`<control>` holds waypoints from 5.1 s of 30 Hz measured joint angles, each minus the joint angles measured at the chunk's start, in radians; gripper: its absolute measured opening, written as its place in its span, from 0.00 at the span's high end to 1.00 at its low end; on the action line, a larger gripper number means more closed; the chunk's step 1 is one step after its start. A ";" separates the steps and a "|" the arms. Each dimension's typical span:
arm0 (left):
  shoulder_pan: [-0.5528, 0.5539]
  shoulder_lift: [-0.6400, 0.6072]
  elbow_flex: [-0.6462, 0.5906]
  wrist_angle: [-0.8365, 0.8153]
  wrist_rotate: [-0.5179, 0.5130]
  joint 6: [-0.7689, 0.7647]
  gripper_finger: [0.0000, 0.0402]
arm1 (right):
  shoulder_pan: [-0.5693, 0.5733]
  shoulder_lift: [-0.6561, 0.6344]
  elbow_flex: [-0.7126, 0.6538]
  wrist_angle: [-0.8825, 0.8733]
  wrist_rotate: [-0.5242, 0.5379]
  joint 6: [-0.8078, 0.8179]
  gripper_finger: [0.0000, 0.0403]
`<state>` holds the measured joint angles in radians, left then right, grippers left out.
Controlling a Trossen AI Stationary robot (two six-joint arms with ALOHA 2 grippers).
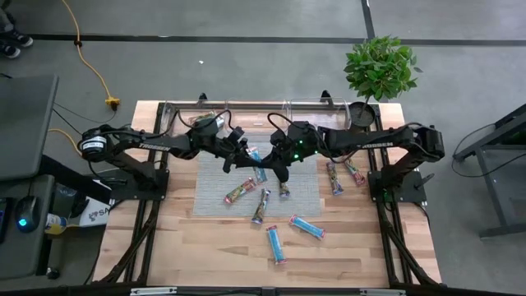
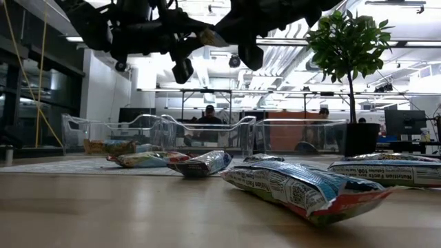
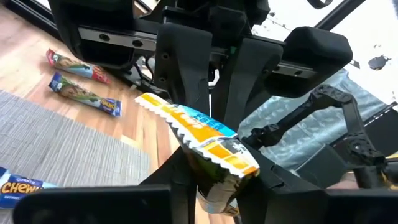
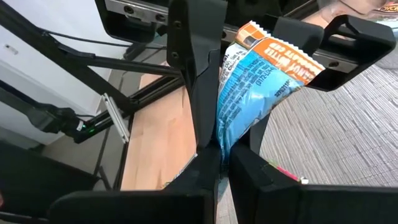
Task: Pick and place Granola Bars by type
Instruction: Put the yellow granola bar into the left transparent bin, then put the blue granola bar into the middle transparent bin
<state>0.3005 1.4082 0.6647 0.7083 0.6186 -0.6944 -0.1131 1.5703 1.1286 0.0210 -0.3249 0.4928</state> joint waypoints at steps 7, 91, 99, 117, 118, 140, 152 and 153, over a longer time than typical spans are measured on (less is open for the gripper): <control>0.000 0.000 -0.001 -0.002 -0.041 0.021 0.83 | 0.005 -0.002 0.000 -0.016 -0.004 -0.010 0.96; 0.776 -0.355 0.180 -0.937 0.141 0.082 0.36 | 0.026 -0.074 -0.003 -0.353 -0.005 -0.135 0.42; 0.572 -0.450 0.180 -1.266 0.221 0.372 0.36 | 0.026 -0.074 -0.002 -0.354 0.002 -0.130 0.42; -0.139 -0.496 0.179 -1.580 -0.629 0.185 0.36 | 0.006 -0.073 -0.002 -0.567 0.397 0.218 0.42; -0.167 -0.496 0.179 -1.582 -0.658 0.174 0.36 | 0.010 -0.072 -0.002 -0.573 0.415 0.241 0.42; -0.497 -0.791 -0.057 -1.542 -0.962 -0.079 0.36 | 0.101 0.131 -0.074 -0.410 0.370 0.480 0.43; -0.498 -0.850 -0.057 -1.590 -0.969 -0.078 0.36 | 0.098 0.188 -0.054 -0.448 0.389 0.539 0.43; -0.498 -0.850 -0.057 -1.596 -0.969 -0.078 0.36 | 0.098 0.198 -0.054 -0.442 0.389 0.539 0.43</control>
<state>-0.1974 0.5579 0.6073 -0.8872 -0.3508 -0.7727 -0.0154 1.7688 1.0744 -0.4206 0.0642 1.0319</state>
